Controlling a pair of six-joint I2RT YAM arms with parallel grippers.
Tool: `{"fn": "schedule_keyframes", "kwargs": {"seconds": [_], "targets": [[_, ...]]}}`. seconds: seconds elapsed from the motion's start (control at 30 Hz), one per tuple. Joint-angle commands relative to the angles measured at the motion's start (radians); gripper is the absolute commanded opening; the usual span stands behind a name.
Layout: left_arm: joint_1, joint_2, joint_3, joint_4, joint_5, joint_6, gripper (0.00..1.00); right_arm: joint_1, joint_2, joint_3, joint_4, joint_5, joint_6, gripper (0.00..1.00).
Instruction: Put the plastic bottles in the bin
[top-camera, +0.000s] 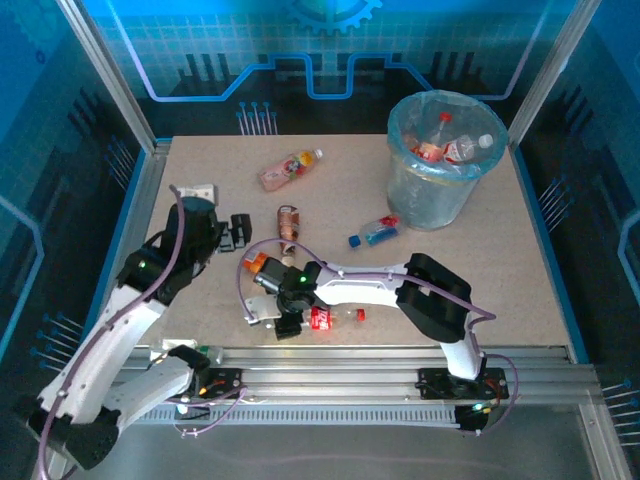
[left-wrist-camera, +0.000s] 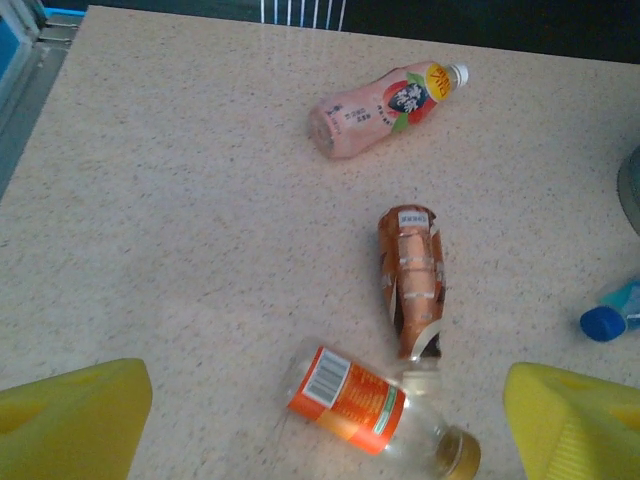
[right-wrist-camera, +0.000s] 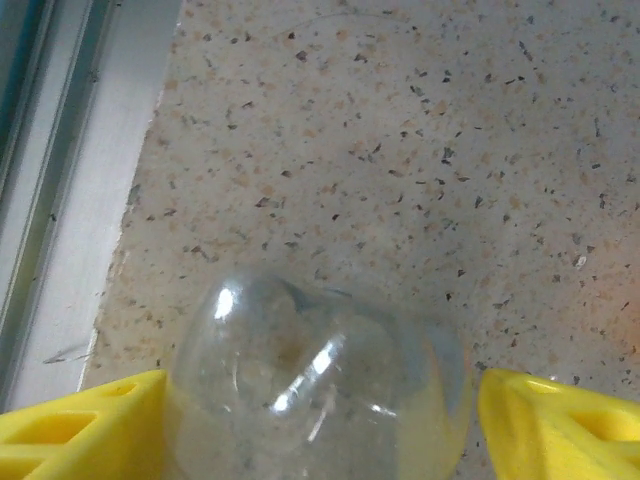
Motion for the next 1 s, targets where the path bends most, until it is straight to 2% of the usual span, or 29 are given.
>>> {"fn": "schedule_keyframes", "kwargs": {"seconds": [0.0,0.2,0.37,0.53,0.63,0.83,0.97], "targets": [[0.057,0.042,0.036,0.124,0.134,0.025,0.92,-0.012,0.03,0.045,-0.001,-0.008,0.012,0.75],[0.121,0.155,0.106,0.212,0.215,0.056,0.92,-0.019,0.007,0.065,-0.018,-0.047,0.037,0.57],[0.149,0.295,0.27,0.245,0.28,0.147,0.91,-0.048,-0.09,0.03,0.015,-0.141,0.094,0.53],[0.159,0.427,0.472,0.213,0.333,0.196,0.9,-0.065,-0.177,-0.025,0.051,-0.136,0.127,0.51],[0.159,0.452,0.503,0.232,0.384,0.181,0.89,-0.076,-0.249,-0.049,0.053,-0.136,0.157,0.5],[0.13,0.482,0.51,0.24,0.436,0.162,0.88,-0.149,-0.493,-0.083,0.09,-0.198,0.255,0.46],[0.049,0.502,0.546,0.232,0.411,0.2,0.88,-0.229,-0.654,-0.061,0.11,-0.129,0.269,0.43]]}}
